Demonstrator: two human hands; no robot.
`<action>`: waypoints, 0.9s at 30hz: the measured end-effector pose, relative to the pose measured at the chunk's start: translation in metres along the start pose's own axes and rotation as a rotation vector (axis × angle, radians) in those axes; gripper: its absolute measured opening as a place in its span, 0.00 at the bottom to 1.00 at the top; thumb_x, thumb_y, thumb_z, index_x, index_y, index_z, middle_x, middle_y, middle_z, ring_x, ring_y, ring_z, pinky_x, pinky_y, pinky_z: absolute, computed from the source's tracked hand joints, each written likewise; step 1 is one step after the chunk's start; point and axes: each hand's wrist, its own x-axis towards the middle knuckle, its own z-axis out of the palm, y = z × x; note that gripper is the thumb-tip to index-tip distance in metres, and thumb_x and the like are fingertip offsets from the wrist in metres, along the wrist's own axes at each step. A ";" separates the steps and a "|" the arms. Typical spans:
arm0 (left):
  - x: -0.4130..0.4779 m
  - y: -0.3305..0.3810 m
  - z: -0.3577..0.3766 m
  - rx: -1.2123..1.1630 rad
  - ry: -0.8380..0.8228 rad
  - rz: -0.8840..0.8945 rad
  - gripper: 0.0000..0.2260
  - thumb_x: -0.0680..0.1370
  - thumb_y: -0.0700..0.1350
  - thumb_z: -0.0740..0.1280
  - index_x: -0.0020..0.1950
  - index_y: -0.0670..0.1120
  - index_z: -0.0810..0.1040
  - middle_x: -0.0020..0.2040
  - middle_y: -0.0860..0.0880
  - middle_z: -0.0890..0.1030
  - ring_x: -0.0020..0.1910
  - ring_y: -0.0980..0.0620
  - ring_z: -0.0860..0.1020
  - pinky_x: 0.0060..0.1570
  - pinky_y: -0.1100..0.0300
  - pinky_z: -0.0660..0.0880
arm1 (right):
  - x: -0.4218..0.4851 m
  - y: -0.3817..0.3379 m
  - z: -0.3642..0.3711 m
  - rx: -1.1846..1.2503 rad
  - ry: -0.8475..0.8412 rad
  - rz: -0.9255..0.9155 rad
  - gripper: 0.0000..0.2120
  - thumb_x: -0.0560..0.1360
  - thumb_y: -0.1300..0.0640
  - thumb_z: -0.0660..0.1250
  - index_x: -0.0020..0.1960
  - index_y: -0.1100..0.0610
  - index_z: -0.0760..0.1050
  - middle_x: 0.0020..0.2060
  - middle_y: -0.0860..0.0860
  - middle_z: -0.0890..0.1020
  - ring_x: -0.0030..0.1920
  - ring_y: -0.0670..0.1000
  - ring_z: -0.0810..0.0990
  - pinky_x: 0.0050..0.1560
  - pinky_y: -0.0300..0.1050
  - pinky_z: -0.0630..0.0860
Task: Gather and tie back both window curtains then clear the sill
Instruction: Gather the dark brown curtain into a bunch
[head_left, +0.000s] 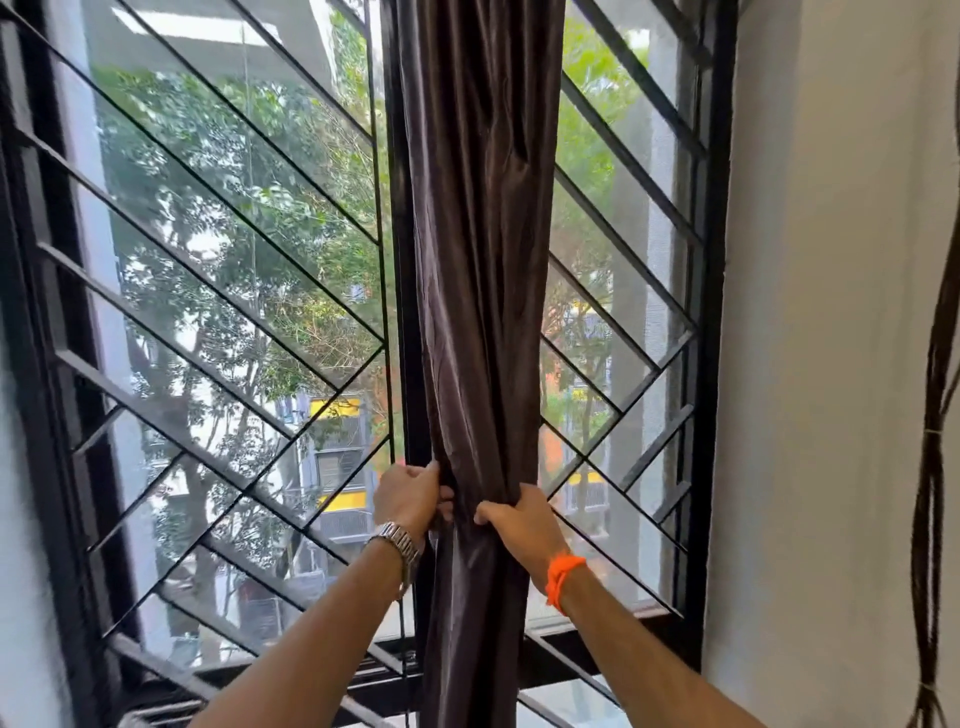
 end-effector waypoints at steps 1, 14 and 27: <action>-0.003 -0.001 0.002 -0.055 0.018 -0.028 0.08 0.78 0.44 0.66 0.41 0.41 0.76 0.34 0.42 0.84 0.29 0.45 0.82 0.35 0.48 0.82 | 0.000 0.002 0.001 -0.010 0.009 -0.001 0.16 0.62 0.57 0.70 0.49 0.54 0.81 0.42 0.51 0.86 0.45 0.53 0.84 0.51 0.54 0.81; -0.013 -0.006 0.024 -0.020 -0.073 0.001 0.08 0.73 0.46 0.73 0.39 0.45 0.77 0.37 0.43 0.82 0.30 0.45 0.81 0.33 0.47 0.81 | 0.019 0.028 -0.030 0.540 0.058 0.083 0.49 0.58 0.75 0.79 0.66 0.49 0.55 0.52 0.63 0.83 0.50 0.61 0.84 0.50 0.59 0.81; -0.023 -0.002 0.038 -0.058 0.154 -0.039 0.06 0.77 0.48 0.68 0.44 0.48 0.72 0.30 0.49 0.81 0.26 0.47 0.82 0.41 0.51 0.82 | 0.002 0.032 -0.045 0.310 -0.075 -0.045 0.14 0.66 0.69 0.76 0.50 0.60 0.83 0.43 0.55 0.87 0.44 0.55 0.86 0.42 0.45 0.81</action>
